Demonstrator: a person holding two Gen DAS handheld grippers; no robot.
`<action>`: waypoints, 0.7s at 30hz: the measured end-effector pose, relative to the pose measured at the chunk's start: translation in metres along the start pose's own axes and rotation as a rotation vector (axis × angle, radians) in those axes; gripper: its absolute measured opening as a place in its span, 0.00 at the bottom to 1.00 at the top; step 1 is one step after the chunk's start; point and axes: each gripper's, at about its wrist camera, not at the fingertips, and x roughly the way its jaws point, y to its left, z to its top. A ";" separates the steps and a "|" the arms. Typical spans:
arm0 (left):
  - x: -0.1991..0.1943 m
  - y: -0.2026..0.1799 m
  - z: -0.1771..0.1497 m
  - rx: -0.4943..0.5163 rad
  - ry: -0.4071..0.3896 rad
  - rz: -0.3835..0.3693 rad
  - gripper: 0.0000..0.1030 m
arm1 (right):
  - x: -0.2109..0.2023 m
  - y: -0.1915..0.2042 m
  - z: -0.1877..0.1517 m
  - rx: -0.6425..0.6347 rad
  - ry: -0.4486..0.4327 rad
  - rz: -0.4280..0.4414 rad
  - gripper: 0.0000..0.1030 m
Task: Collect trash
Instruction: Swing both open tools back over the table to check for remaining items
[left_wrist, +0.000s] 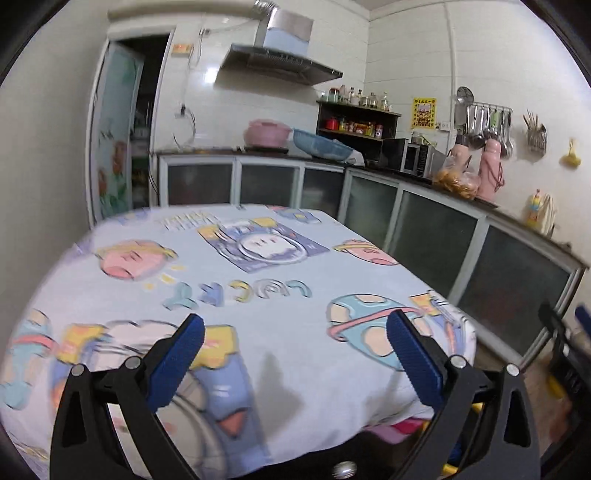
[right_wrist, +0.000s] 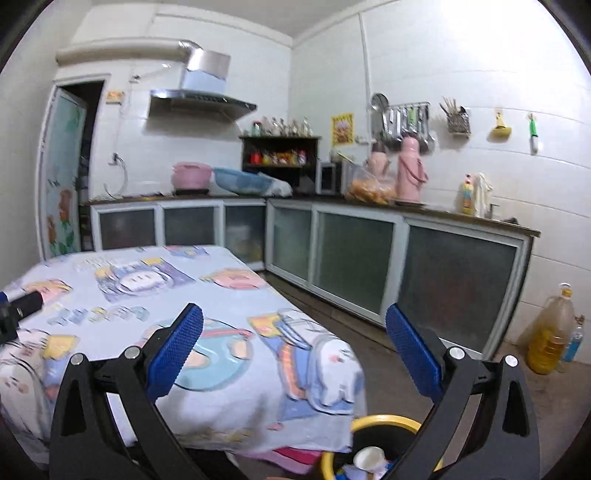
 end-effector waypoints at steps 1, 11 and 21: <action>-0.005 -0.002 0.001 0.012 -0.018 0.017 0.92 | -0.005 0.006 0.003 -0.001 -0.023 0.011 0.92; -0.091 0.015 0.000 -0.043 -0.205 0.138 0.92 | -0.059 0.037 0.024 0.039 -0.173 0.063 0.92; -0.069 0.025 -0.039 -0.148 0.000 0.230 0.92 | -0.066 0.054 -0.019 -0.009 -0.061 0.075 0.92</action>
